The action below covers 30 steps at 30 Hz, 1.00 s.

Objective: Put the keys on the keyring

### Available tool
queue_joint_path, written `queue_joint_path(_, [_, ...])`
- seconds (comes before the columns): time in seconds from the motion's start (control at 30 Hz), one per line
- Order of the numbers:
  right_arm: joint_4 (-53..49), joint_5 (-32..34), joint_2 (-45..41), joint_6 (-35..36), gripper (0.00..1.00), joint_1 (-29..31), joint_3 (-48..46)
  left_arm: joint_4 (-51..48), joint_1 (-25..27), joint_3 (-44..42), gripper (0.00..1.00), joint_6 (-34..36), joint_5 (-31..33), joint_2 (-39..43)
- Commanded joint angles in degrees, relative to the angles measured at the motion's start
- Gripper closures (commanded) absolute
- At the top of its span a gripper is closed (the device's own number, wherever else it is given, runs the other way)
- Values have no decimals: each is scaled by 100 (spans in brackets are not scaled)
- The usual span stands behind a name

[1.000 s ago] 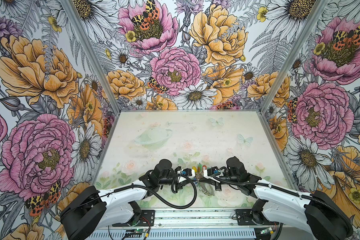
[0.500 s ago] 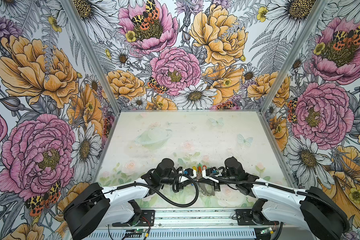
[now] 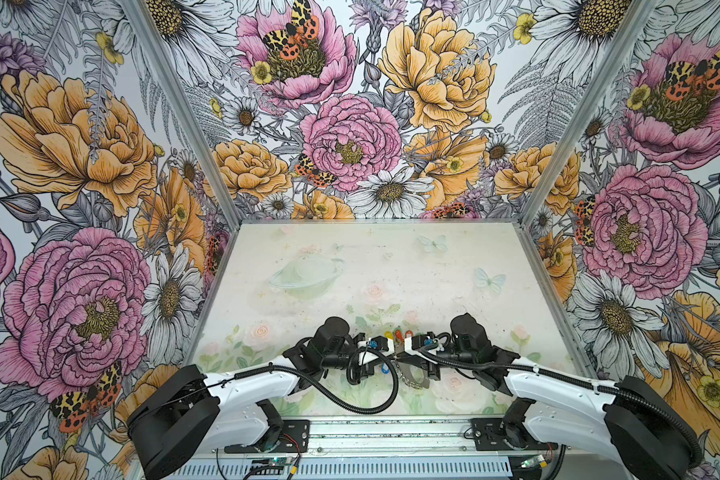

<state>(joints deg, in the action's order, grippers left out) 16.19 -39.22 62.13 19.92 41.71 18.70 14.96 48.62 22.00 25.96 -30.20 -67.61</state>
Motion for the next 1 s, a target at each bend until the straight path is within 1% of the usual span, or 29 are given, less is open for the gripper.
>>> queue_joint_path(0.0, [165, -27, -101, 73, 84, 11, 177, -53, 11, 128, 100, 82, 156, 48])
queue_joint_path(0.37, [282, -93, 224, 47, 84, 47, 247, -46, 7, 116, 100, 65, 47, 97])
queue_joint_path(0.77, [476, -217, 532, 24, 84, 76, 288, -2, 7, 94, 100, 36, 66, 112])
queue_joint_path(0.9, [472, -252, 555, 35, 86, 81, 315, -2, 7, 94, 100, 29, 80, 119])
queue_joint_path(0.97, [458, -246, 550, 34, 89, 83, 318, 9, 7, 90, 100, 25, 93, 125])
